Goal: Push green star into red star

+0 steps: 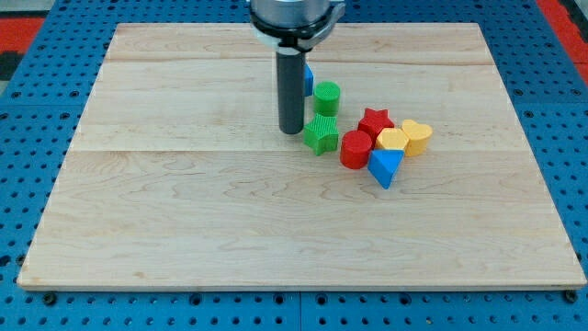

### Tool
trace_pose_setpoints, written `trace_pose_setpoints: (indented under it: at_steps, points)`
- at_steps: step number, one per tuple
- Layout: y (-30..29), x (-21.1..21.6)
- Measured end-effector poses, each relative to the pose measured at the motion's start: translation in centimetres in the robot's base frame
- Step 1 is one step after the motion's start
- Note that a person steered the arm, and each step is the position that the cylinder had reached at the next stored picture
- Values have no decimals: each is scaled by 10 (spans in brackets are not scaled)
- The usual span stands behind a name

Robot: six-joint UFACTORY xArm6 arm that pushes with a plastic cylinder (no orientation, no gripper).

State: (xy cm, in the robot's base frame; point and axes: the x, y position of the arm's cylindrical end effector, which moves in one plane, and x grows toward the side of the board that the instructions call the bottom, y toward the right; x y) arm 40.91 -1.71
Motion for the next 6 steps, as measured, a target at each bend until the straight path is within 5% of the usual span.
trace_pose_setpoints:
  at_steps: [1,5,6]
  points:
    - [-21,9]
    - [71,10]
    - [22,-21]
